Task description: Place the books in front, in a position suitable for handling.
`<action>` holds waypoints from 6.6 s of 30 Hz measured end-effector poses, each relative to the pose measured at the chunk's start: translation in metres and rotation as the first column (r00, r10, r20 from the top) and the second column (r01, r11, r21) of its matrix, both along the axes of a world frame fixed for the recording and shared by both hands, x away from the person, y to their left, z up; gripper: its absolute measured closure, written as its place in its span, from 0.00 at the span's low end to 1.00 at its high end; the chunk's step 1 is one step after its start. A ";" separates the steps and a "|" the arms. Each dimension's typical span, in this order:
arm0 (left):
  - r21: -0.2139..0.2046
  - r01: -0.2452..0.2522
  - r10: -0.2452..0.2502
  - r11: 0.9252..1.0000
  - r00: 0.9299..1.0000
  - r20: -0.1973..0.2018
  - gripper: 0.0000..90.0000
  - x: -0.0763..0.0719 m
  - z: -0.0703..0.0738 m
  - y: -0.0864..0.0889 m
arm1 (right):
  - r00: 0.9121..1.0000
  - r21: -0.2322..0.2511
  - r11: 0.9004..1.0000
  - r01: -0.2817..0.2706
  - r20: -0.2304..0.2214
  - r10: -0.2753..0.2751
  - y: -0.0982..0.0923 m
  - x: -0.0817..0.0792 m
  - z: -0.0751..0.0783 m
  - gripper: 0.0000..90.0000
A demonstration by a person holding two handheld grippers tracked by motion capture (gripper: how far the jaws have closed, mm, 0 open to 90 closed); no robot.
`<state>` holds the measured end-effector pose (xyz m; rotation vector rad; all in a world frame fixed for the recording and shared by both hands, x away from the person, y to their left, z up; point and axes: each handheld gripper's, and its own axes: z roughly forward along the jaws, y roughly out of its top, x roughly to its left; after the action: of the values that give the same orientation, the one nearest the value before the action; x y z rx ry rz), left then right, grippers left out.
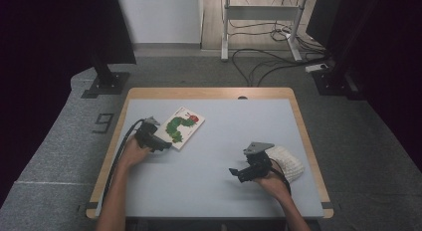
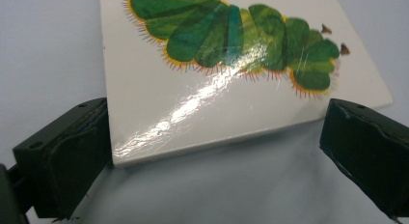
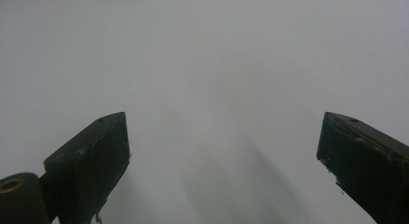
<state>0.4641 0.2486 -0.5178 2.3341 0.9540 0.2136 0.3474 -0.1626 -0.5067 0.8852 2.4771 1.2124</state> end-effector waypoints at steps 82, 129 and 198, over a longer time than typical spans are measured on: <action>-0.096 0.128 -0.124 0.987 0.991 0.046 0.00 -0.097 -0.007 -0.075 | 0.983 0.017 0.985 -0.172 -0.062 0.173 0.079 0.013 -0.025 0.14; -0.014 0.008 -0.007 1.000 0.994 0.107 0.00 -0.129 -0.010 -0.070 | 0.996 0.034 0.997 -0.075 -0.037 0.076 0.075 0.080 -0.012 0.00; 0.019 -0.001 0.000 1.000 0.998 0.065 0.00 -0.157 -0.006 -0.063 | 0.983 0.022 0.997 -0.080 -0.161 0.083 0.070 0.050 -0.022 0.02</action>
<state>0.3073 0.1860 -0.5234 2.3299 0.9248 0.2977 0.3974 -0.0923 -0.5284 0.9295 2.6591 1.2330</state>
